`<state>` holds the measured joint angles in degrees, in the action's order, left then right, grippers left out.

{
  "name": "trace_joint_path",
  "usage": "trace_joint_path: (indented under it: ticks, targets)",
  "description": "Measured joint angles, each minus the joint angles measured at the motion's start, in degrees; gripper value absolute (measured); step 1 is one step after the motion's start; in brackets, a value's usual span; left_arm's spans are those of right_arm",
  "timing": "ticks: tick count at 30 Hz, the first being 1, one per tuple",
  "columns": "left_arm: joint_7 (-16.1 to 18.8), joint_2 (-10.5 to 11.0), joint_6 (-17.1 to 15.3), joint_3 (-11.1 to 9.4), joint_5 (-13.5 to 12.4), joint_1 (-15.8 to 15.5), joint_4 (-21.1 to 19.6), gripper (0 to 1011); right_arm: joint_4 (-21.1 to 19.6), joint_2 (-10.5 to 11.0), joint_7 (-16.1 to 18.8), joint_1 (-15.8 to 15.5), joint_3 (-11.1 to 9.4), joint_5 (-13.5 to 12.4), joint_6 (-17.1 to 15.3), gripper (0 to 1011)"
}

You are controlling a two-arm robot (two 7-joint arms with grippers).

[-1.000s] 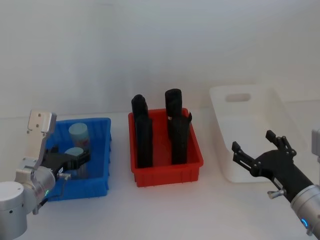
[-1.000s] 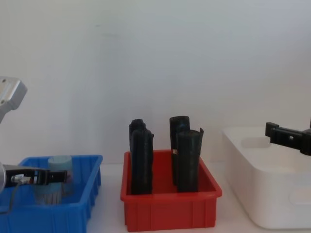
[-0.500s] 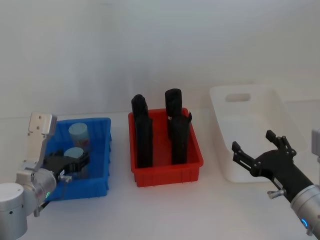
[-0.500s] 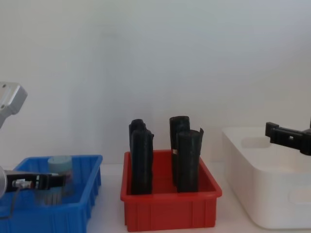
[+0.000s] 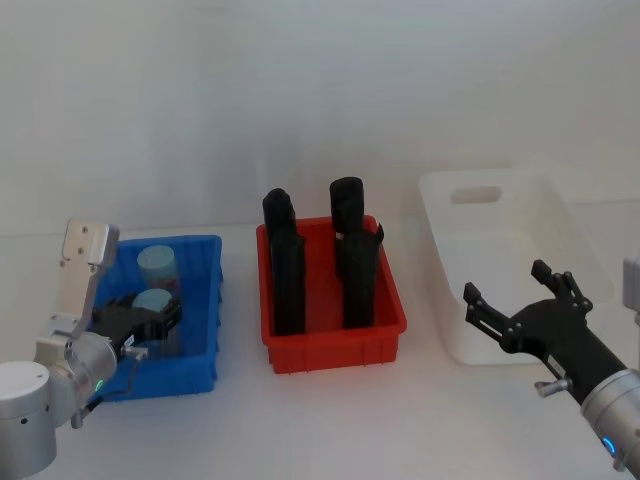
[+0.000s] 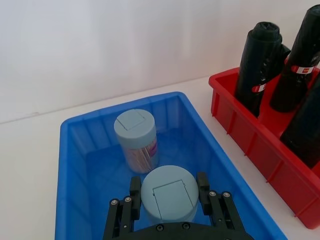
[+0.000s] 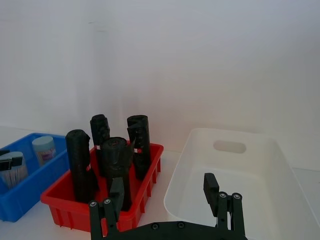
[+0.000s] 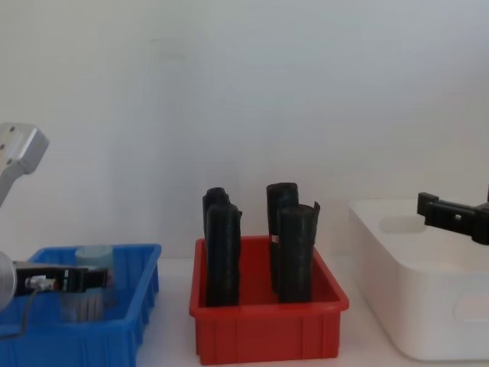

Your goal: Pick the cotton swabs from the blue box and place them into the white box.

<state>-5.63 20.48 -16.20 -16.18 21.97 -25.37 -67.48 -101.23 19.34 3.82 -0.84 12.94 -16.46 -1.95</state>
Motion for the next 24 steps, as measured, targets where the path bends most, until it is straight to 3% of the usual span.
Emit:
trace_joint_path:
  ticks: [13, 24]
  targets:
    - [-2.28, 1.33, -0.16, 0.71, -1.51, 0.92, -6.09, 669, 0.0, 0.0, 0.0, 0.0, 0.0, 0.0, 0.0, 1002]
    - [-7.96, 3.54, -2.33, 1.67, -2.43, 1.87, -13.7, 670, 0.0, 0.0, 0.0, 0.0, 0.0, 0.0, 0.0, 1002]
